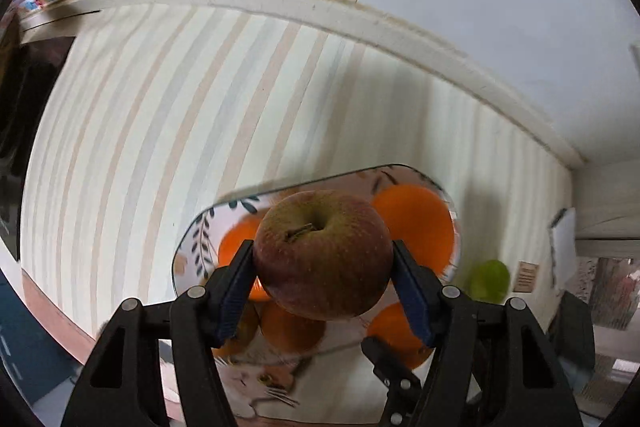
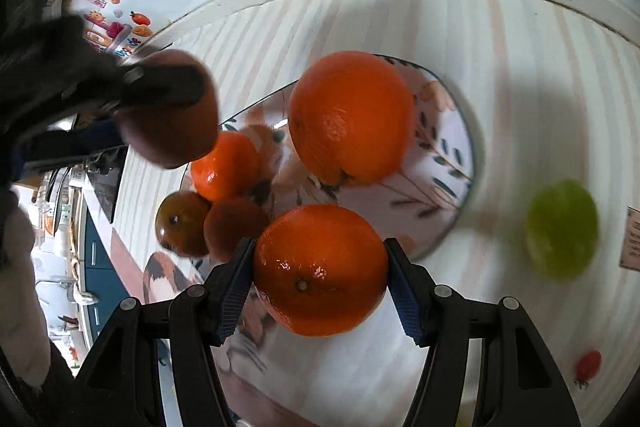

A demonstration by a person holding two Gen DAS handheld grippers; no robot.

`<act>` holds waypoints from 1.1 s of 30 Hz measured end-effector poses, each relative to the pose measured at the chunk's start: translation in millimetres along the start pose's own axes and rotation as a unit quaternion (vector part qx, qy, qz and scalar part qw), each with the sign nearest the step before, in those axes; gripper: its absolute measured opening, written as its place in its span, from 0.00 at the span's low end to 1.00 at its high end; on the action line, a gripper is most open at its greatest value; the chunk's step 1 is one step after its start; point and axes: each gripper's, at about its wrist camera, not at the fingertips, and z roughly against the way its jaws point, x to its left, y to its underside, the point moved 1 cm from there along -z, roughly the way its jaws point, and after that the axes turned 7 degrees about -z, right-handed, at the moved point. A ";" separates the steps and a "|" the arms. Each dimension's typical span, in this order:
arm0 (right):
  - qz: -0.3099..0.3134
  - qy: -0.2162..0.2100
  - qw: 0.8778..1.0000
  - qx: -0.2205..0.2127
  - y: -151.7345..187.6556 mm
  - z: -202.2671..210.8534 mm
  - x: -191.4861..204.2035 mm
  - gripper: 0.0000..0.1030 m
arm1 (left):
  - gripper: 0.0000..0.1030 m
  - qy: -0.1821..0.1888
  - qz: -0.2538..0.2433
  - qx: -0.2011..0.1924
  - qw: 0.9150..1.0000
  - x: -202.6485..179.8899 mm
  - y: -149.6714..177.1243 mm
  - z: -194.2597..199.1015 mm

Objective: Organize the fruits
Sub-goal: 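Lower the apple and orange onto the plate and open both tools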

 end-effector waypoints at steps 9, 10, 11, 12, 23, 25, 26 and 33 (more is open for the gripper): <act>-0.048 -0.034 0.998 0.022 -6.8 -24.0 0.8 0.76 | 0.63 0.009 -0.023 0.060 0.998 -5.4 -11.0 -34.6; -0.046 -0.032 0.998 0.021 -7.0 -22.1 2.1 0.77 | 0.64 0.013 -0.023 0.056 0.998 -5.9 -11.4 -33.0; -0.045 -0.031 0.998 0.020 -7.1 -20.1 2.9 0.78 | 0.67 0.014 -0.020 0.053 0.998 -5.7 -10.9 -30.1; -0.046 -0.033 0.998 0.021 -6.9 -18.7 3.0 0.83 | 0.72 0.018 -0.016 0.049 0.999 -5.1 -11.1 -26.4; -0.015 0.036 0.999 0.000 1.8 18.6 4.5 0.92 | 0.82 0.002 0.015 -0.023 1.000 17.7 23.1 23.9; -0.001 0.050 0.999 -0.010 0.9 27.3 9.4 0.92 | 0.82 -0.012 0.021 -0.035 0.999 22.4 34.5 31.1; 0.007 0.057 0.998 -0.016 1.5 31.9 11.4 0.92 | 0.82 -0.021 0.022 -0.042 0.999 24.5 40.0 34.5; 0.059 0.092 0.993 -0.042 5.0 65.4 20.5 0.92 | 0.82 -0.050 0.041 -0.085 0.994 35.0 85.5 58.5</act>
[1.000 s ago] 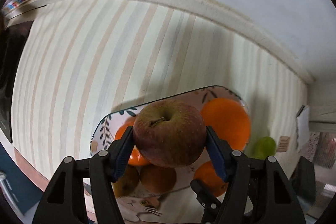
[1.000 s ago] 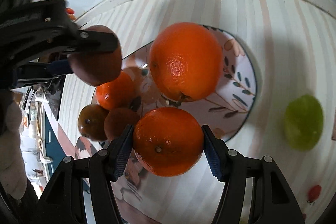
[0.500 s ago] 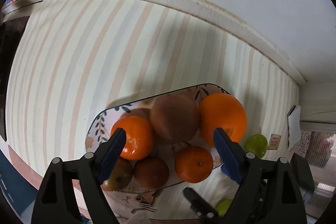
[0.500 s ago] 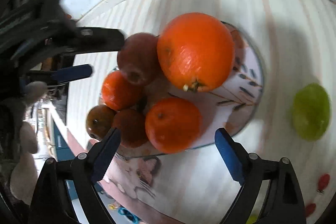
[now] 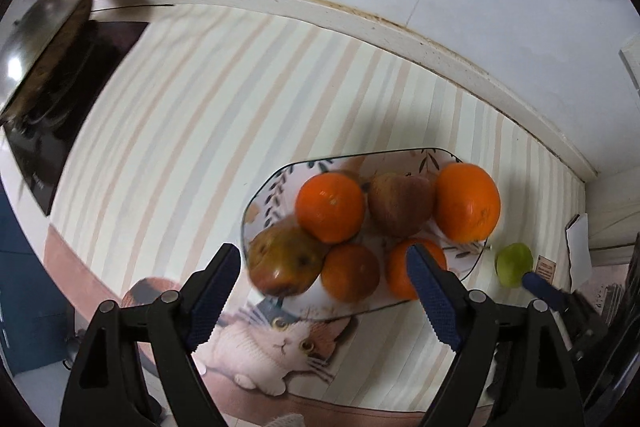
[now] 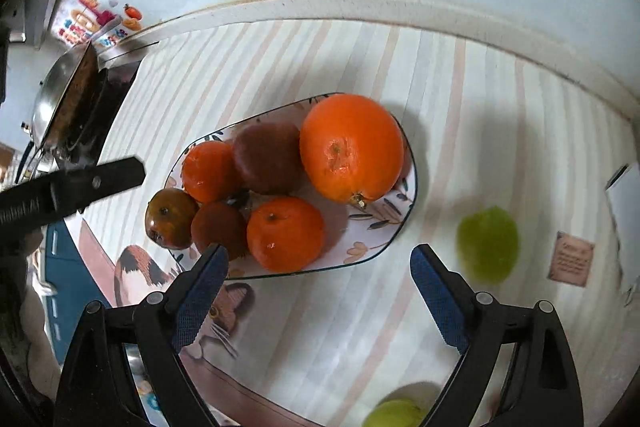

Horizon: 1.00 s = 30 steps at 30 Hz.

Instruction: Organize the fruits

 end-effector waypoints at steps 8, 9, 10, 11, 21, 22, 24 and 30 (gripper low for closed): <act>0.034 0.020 0.998 -0.038 18.6 35.4 8.1 0.92 | 0.82 -0.016 0.002 -0.044 0.999 2.5 41.0 32.6; 0.035 0.019 0.998 -0.042 21.5 40.3 9.4 0.92 | 0.82 -0.017 0.001 -0.047 0.999 1.8 45.6 36.4; 0.036 0.019 0.998 -0.046 24.6 44.6 10.8 0.92 | 0.82 -0.017 0.001 -0.052 0.999 1.5 50.8 40.9; 0.036 0.019 0.998 -0.049 26.2 47.8 12.1 0.92 | 0.82 -0.017 0.000 -0.056 0.998 1.1 54.6 44.7; 0.050 0.019 0.995 -0.090 47.8 98.0 20.6 0.92 | 0.82 -0.026 -0.016 -0.102 0.994 -4.0 83.9 88.8; 0.052 0.017 0.994 -0.095 50.5 103.5 21.9 0.92 | 0.82 -0.023 -0.016 -0.103 0.994 -3.8 86.6 92.3; 0.056 0.016 0.993 -0.103 55.6 113.6 25.0 0.92 | 0.82 -0.020 -0.018 -0.108 0.994 -4.8 91.9 99.8; 0.059 0.007 0.991 -0.122 68.2 139.8 30.4 0.92 | 0.82 -0.010 -0.019 -0.122 0.992 -7.5 104.1 118.3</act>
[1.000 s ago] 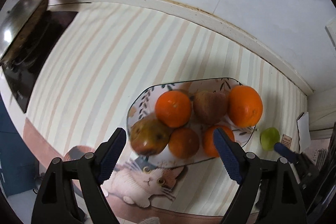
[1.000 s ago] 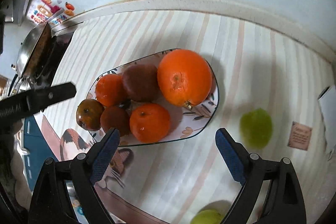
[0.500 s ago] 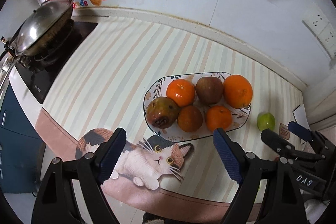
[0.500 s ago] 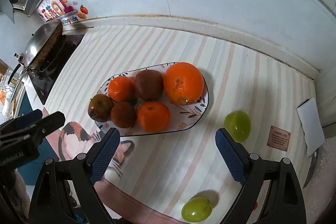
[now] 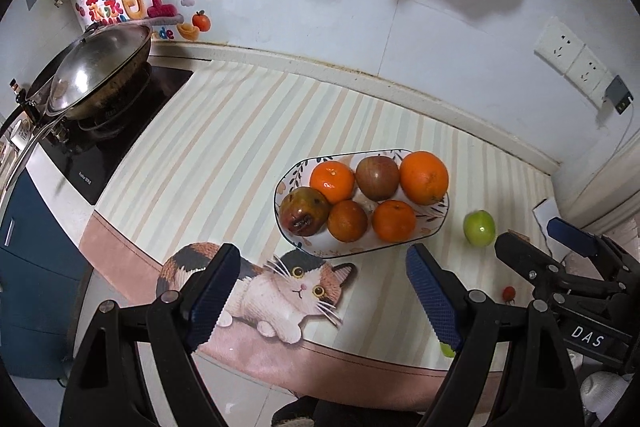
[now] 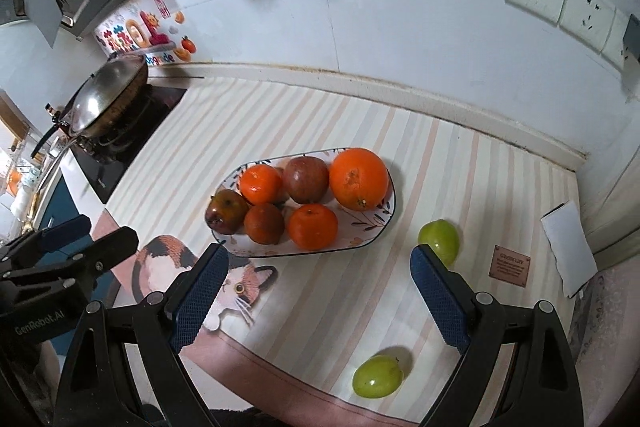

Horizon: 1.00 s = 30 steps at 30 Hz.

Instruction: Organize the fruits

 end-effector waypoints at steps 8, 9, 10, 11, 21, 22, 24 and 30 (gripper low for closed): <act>-0.013 -0.014 1.000 -0.011 7.5 19.3 0.1 0.92 | 0.82 0.009 0.008 -0.001 1.000 -1.4 5.9 9.7; -0.017 -0.019 1.000 -0.012 7.7 20.4 -1.7 0.92 | 0.82 0.008 0.007 0.000 1.000 -2.2 6.2 9.7; -0.028 -0.030 0.999 -0.013 8.1 22.3 -5.7 0.92 | 0.82 0.007 0.007 0.001 1.000 -4.2 5.9 8.8; -0.038 -0.039 0.998 -0.013 7.9 23.2 -10.0 0.92 | 0.82 0.006 0.007 0.002 1.000 -5.2 5.7 7.5; -0.151 0.022 0.988 0.010 24.2 15.1 -112.3 0.91 | 0.82 0.061 -0.073 0.103 0.990 -91.4 15.2 -67.9; -0.164 0.028 0.986 0.016 29.1 10.5 -126.4 0.87 | 0.82 0.077 -0.088 0.127 0.985 -106.9 21.4 -81.7; -0.189 0.042 0.981 0.028 41.6 0.9 -151.8 0.76 | 0.82 0.098 -0.115 0.164 0.975 -134.5 33.0 -105.5; -0.257 0.070 0.962 0.052 81.3 -23.7 -210.3 0.70 | 0.82 0.153 -0.177 0.264 0.936 -206.0 71.0 -165.7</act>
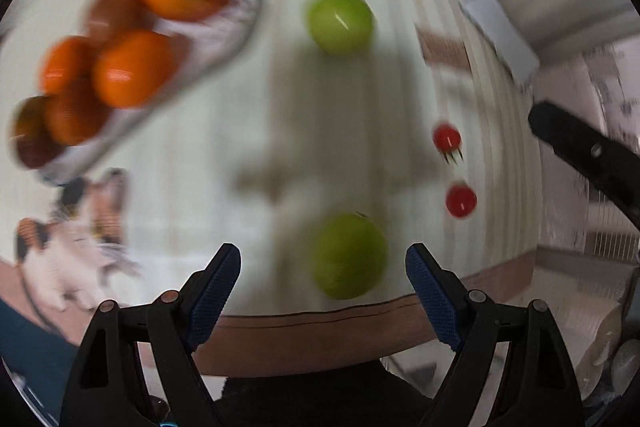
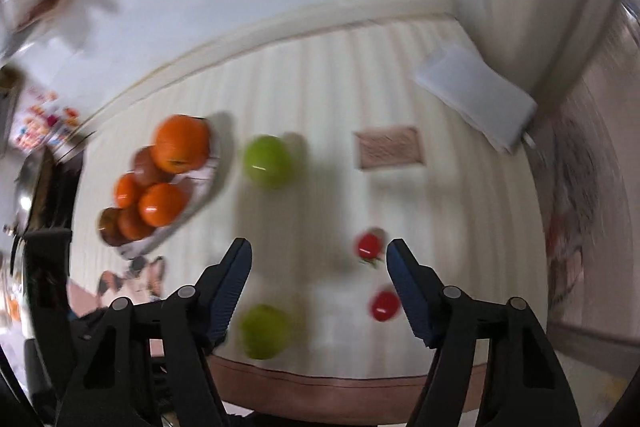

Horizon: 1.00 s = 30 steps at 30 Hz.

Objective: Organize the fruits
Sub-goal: 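Grasp a green apple with the left tool while the right tool grasps the other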

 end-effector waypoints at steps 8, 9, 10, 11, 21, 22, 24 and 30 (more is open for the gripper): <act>-0.051 0.010 0.998 0.021 4.1 -23.2 -37.4 0.70 | 0.51 -0.032 -0.067 0.035 0.997 -32.0 -8.5 -49.8; -0.049 0.009 0.999 0.021 3.0 -23.9 -36.2 0.70 | 0.51 -0.036 -0.063 0.032 0.997 -28.9 -8.8 -48.2; -0.047 0.007 0.999 0.020 1.4 -24.2 -34.1 0.70 | 0.51 -0.051 -0.055 0.022 0.997 -21.4 -9.8 -43.5; -0.043 0.005 0.999 0.020 -0.7 -25.1 -30.3 0.70 | 0.51 -0.058 -0.047 0.015 0.997 -15.3 -10.7 -39.9; 0.017 -0.034 0.999 0.035 -41.7 -63.6 50.6 0.70 | 0.51 -0.091 0.086 -0.012 0.992 73.7 -10.8 -12.1; 0.023 -0.037 0.998 0.041 -46.6 -72.1 60.1 0.70 | 0.51 -0.091 0.096 -0.012 0.991 78.9 -9.5 -12.0; 0.029 -0.036 0.998 0.048 -55.1 -87.6 75.1 0.70 | 0.51 -0.089 0.108 -0.010 0.990 85.2 -8.2 -13.4; 0.050 -0.011 0.994 0.092 -69.3 -138.4 100.9 0.70 | 0.51 -0.079 0.132 -0.008 0.988 98.9 0.3 -17.4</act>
